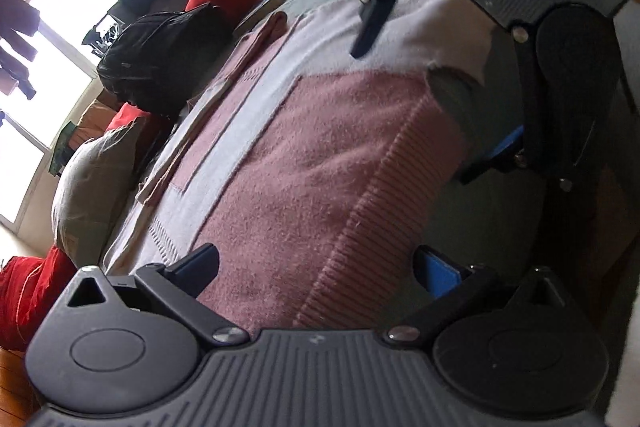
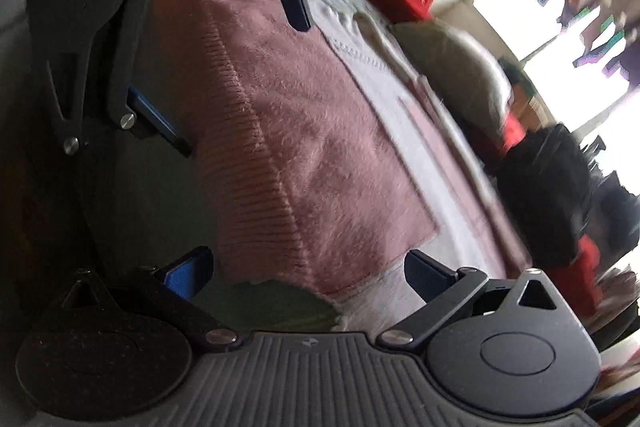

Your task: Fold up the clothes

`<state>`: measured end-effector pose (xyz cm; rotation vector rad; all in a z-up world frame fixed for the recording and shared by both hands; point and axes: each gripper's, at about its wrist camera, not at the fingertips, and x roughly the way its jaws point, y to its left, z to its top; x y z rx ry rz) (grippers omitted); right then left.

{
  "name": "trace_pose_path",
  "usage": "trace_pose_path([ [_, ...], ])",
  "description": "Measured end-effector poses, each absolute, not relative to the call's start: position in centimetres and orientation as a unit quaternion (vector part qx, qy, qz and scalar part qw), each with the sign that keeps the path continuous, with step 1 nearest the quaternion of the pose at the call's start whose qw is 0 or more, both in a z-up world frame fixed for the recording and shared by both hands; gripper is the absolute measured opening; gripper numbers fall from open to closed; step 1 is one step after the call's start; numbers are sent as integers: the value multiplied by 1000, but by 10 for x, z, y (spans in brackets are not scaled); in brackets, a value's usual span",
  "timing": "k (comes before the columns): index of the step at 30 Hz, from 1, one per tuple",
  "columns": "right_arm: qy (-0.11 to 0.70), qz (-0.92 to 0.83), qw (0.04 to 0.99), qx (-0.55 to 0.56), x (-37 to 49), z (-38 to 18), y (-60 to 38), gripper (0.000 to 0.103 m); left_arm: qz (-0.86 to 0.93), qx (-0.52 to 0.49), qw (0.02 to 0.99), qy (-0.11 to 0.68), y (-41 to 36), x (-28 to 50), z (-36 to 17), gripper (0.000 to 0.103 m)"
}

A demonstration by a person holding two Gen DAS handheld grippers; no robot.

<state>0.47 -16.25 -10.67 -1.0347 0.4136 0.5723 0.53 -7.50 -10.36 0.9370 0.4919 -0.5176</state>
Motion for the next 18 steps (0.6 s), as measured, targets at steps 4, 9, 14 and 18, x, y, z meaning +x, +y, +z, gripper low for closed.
trace_pose_path([
  [4, 150, 242, 814, -506, -2, -102, -161, 103, -253, 424, 840, 227, -73, -2, -96, 102],
  [9, 92, 210, 842, -488, -7, -76, -162, 103, -255, 427, 841, 213, -76, -4, -95, 102],
  [14, 89, 202, 854, -471, 1, -62, -164, 103, -236, 414, 855, 206, -77, 4, -97, 102],
  [18, 99, 213, 851, -470, 4, -66, -164, 103, -219, 391, 872, 196, -70, 10, -85, 102],
])
